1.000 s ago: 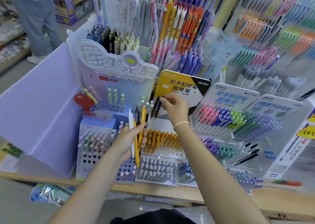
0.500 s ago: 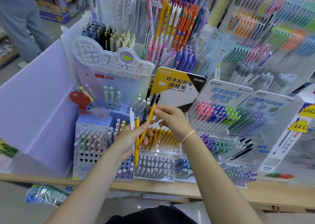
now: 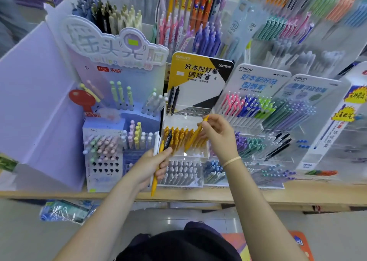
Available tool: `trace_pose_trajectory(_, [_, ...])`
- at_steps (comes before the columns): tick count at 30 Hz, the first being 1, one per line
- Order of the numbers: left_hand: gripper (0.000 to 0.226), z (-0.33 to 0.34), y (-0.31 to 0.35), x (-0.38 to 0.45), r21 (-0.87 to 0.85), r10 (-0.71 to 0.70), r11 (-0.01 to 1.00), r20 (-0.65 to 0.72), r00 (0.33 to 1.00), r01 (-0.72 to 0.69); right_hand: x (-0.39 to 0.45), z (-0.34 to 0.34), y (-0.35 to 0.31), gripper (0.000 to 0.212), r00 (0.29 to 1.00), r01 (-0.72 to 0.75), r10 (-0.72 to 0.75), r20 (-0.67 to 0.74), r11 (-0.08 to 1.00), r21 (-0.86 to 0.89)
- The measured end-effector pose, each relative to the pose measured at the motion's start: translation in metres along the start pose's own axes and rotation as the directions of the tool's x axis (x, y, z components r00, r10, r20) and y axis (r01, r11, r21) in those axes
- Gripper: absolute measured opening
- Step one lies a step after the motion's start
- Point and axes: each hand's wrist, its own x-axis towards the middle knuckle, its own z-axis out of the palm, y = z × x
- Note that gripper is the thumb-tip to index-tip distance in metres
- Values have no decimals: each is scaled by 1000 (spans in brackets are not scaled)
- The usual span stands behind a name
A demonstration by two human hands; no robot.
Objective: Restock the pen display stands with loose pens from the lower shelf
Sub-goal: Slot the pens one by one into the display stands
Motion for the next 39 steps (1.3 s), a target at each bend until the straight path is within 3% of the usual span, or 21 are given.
trace_pose_trajectory(4, [3, 1, -3, -5, -89, 23, 996, 23, 999, -21, -7, 4, 22, 14, 999, 48, -47, 27, 996, -69])
trace_pose_trajectory(8, [19, -2, -10, -11, -103, 62, 993, -37, 997, -66, -9, 12, 42, 15, 997, 63, -55, 50, 983, -170])
trace_pose_trajectory(11, [23, -3, -13, -14, -96, 70, 993, -49, 996, -75, -11, 18, 48, 23, 995, 98, -89, 51, 971, -219])
trace_pose_trajectory(14, [25, -3, -16, -17, -76, 72, 994, -47, 996, -75, -10, 19, 51, 18, 992, 122, -110, 58, 954, -273])
trace_pose_trajectory(22, [7, -1, -19, -17, -162, 43, 985, -59, 997, -52, -12, 28, 54, 20, 983, 165, -115, 141, 888, -428])
trace_pose_trajectory(31, [23, -1, -20, -19, -149, 48, 987, -36, 998, -53, -11, 35, 54, 15, 996, 63, -38, 74, 932, -358])
trace_pose_trajectory(39, [31, -7, -29, -18, -148, 59, 987, -58, 997, -67, -18, 35, 61, 14, 994, 83, -49, 93, 910, -406])
